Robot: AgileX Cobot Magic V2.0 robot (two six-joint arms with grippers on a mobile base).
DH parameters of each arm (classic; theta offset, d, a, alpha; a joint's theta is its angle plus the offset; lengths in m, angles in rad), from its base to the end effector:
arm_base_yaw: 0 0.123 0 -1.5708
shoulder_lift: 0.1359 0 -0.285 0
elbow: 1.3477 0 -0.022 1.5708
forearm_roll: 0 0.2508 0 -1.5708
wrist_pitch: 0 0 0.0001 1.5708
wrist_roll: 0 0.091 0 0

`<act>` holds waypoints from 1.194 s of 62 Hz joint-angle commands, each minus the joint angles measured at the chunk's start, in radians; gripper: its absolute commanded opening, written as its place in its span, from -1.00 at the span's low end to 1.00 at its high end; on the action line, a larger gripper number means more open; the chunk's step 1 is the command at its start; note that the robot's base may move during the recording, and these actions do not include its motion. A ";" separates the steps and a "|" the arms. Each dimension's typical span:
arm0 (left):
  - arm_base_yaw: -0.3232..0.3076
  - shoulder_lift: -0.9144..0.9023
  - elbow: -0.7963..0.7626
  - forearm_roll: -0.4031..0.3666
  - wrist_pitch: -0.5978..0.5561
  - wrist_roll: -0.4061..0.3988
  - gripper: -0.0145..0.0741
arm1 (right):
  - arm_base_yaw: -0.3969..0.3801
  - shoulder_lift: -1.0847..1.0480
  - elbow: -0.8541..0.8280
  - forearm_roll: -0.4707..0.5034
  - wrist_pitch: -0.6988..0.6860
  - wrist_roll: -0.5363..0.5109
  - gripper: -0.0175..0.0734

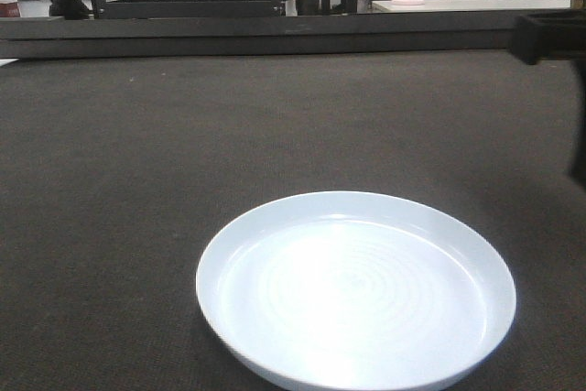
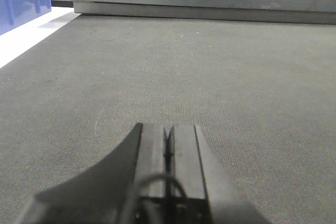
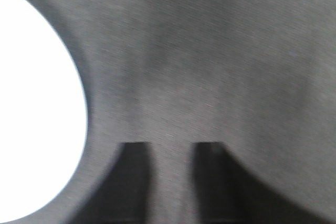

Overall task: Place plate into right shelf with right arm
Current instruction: 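Close the right gripper on the plate rim farthest from the robot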

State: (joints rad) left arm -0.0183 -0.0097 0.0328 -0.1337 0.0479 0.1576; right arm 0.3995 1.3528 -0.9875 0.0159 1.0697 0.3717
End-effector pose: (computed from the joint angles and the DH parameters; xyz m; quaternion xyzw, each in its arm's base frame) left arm 0.0571 -0.0016 0.1983 0.0171 0.7010 -0.0002 0.7130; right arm 0.2242 0.0960 0.2706 -0.0108 0.9937 0.0487 0.1003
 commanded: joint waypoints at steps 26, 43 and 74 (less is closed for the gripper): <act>-0.002 -0.010 0.010 -0.008 -0.090 -0.007 -0.96 | 0.126 0.152 -0.092 0.014 -0.083 0.107 0.64; -0.002 -0.010 0.010 -0.008 -0.090 -0.007 -0.96 | 0.126 0.213 -0.085 0.043 -0.151 0.129 0.64; -0.002 -0.010 0.010 -0.008 -0.090 -0.007 -0.96 | 0.126 0.219 -0.007 0.041 -0.203 0.152 -0.02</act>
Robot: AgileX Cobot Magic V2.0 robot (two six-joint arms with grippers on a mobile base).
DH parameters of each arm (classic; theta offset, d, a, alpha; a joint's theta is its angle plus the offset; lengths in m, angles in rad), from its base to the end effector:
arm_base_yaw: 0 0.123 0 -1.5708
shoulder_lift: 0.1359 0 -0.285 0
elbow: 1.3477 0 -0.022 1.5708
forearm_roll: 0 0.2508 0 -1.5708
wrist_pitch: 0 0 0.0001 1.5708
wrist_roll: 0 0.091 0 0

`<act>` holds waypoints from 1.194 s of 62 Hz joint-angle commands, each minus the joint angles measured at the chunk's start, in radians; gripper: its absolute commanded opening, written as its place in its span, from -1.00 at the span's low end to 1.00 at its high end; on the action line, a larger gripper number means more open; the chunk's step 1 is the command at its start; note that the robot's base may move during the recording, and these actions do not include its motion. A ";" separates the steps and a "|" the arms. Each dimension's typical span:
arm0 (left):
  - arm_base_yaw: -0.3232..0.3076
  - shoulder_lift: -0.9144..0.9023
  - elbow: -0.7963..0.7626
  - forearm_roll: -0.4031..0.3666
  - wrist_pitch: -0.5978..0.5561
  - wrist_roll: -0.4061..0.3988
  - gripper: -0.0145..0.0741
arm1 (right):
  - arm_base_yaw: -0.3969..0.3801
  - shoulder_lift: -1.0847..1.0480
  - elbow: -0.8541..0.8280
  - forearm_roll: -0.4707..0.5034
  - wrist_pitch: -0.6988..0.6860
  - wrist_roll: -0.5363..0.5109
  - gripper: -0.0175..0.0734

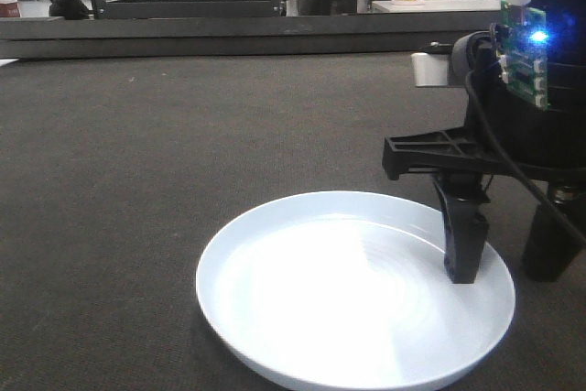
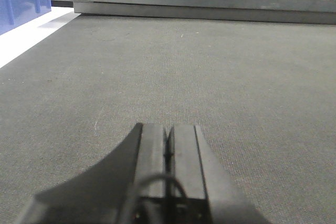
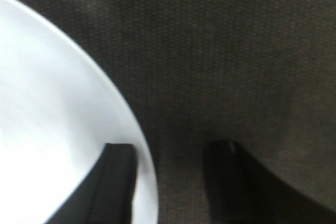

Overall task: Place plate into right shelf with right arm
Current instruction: 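Close the right gripper on the plate rim farthest from the robot, then lift the white plate upright with the right gripper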

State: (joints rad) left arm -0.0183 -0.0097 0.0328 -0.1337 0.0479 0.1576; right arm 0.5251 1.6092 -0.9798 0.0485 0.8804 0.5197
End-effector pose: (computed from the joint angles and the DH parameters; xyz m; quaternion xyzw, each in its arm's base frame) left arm 0.0571 -0.0016 0.1983 0.0171 0.7010 -0.0002 0.7130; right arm 0.2483 0.1478 0.2032 0.0113 0.9970 0.0541 0.0543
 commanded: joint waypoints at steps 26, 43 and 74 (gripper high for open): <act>-0.002 -0.010 0.010 -0.008 -0.090 -0.007 -0.96 | 0.000 -0.170 -0.015 0.001 -0.010 0.002 -0.51; -0.002 -0.010 0.010 -0.008 -0.090 -0.007 -0.96 | -0.030 -0.364 0.029 -0.014 -0.152 -0.178 -0.51; -0.002 -0.010 0.010 -0.008 -0.090 -0.007 -0.96 | -0.300 -0.758 0.424 0.105 -0.817 -0.642 -0.51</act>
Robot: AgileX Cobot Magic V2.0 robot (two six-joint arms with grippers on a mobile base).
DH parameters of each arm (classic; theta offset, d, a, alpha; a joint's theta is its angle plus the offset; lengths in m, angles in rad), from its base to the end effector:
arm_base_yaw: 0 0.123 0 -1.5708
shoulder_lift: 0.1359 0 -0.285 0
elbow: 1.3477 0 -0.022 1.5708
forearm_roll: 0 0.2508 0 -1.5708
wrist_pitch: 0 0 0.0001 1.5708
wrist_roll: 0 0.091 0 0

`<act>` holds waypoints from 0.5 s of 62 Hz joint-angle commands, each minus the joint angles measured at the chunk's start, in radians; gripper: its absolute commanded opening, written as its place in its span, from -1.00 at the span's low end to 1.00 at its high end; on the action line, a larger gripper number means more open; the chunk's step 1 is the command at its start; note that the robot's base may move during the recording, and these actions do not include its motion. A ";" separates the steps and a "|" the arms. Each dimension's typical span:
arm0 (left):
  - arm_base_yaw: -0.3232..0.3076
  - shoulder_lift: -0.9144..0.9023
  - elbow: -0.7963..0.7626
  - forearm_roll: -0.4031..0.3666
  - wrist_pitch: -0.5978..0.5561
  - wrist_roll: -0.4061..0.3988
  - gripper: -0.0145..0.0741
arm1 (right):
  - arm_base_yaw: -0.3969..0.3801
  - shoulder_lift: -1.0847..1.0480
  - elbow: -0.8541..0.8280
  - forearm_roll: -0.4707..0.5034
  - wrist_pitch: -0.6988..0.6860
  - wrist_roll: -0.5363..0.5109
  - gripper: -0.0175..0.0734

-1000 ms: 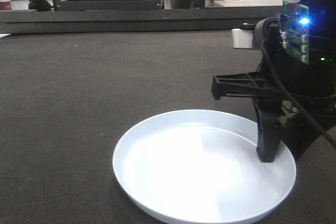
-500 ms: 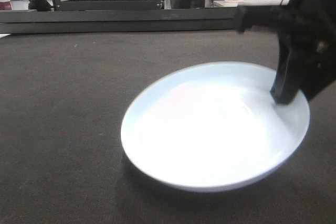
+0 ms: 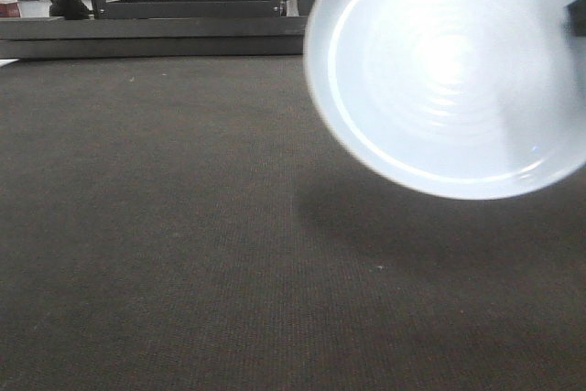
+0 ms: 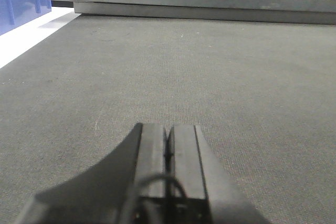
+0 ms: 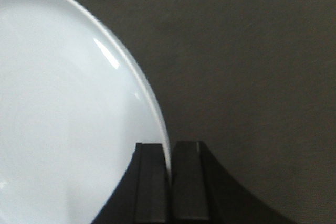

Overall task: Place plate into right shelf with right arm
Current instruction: 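Lift the white plate upright with the right gripper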

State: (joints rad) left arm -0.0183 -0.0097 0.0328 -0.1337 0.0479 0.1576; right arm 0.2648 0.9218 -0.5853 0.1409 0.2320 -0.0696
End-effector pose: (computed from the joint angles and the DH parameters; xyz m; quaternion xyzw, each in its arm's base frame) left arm 0.0571 -0.0016 0.1983 0.0171 0.7010 -0.0002 0.7130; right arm 0.1819 0.0524 0.2887 -0.0925 0.8496 0.0995 0.5096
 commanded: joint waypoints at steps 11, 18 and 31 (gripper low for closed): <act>-0.002 -0.010 0.010 -0.008 -0.090 -0.007 -0.96 | -0.059 -0.229 0.139 0.013 -0.225 -0.052 -0.51; -0.002 -0.010 0.010 -0.008 -0.090 -0.007 -0.96 | -0.059 -0.335 0.178 0.013 -0.222 -0.052 -0.51; -0.002 -0.010 0.010 -0.008 -0.090 -0.007 -0.96 | -0.059 -0.495 0.185 0.013 -0.214 -0.052 -0.51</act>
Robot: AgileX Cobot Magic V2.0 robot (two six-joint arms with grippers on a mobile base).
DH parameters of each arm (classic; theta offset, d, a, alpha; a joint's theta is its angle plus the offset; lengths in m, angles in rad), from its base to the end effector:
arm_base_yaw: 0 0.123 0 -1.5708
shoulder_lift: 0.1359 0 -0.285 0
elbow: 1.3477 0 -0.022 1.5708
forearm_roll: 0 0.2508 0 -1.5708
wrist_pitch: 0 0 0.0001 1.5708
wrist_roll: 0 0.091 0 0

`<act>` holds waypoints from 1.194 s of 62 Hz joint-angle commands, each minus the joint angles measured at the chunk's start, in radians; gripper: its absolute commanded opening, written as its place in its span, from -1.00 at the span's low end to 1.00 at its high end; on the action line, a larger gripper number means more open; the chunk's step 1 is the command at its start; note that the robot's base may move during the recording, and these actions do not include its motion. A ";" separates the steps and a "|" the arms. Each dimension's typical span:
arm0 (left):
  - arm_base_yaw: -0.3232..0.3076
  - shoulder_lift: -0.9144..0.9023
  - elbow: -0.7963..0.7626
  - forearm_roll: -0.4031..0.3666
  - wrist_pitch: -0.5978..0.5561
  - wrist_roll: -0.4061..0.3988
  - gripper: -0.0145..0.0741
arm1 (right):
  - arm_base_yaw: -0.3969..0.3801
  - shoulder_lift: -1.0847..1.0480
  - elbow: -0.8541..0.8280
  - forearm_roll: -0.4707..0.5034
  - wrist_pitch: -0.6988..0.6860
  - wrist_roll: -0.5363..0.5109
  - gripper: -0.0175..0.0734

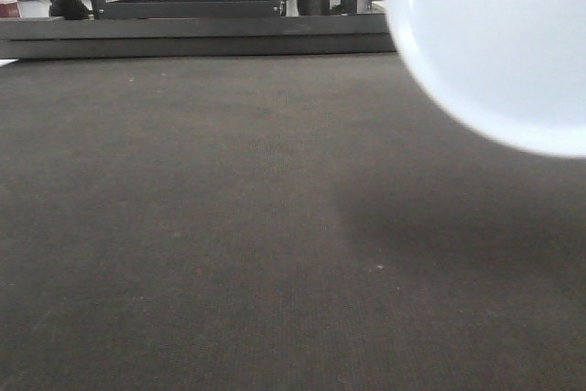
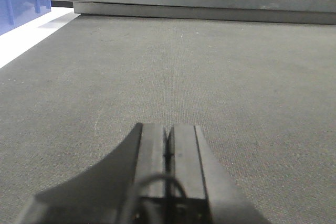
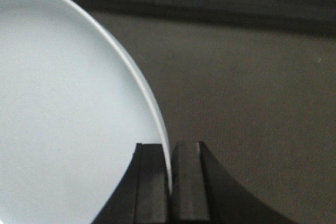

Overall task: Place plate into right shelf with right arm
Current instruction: 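Lift the white plate upright with the right gripper, then drive the base away from the grey table holding the plate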

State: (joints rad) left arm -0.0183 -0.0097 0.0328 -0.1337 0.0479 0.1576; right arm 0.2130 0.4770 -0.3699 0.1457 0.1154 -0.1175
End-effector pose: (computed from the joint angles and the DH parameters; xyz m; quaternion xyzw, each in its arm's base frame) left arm 0.0571 -0.0016 0.1983 0.0171 0.7010 -0.0002 0.7130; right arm 0.1054 0.0244 0.2917 -0.0753 0.7491 0.0851 0.6526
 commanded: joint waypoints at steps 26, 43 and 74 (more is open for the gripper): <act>-0.002 -0.010 0.010 -0.008 -0.090 -0.007 -0.96 | -0.007 -0.199 -0.031 0.008 -0.126 -0.004 -0.51; -0.002 -0.010 0.010 -0.008 -0.090 -0.007 -0.96 | -0.007 -0.199 -0.031 0.008 -0.124 -0.004 -0.51; -0.002 -0.010 0.010 -0.008 -0.090 -0.007 -0.96 | -0.007 -0.199 -0.031 0.008 -0.124 -0.004 -0.51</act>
State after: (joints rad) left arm -0.0183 -0.0097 0.0328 -0.1337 0.0479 0.1576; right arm 0.2130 0.2724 -0.3699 0.1481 0.0953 -0.1175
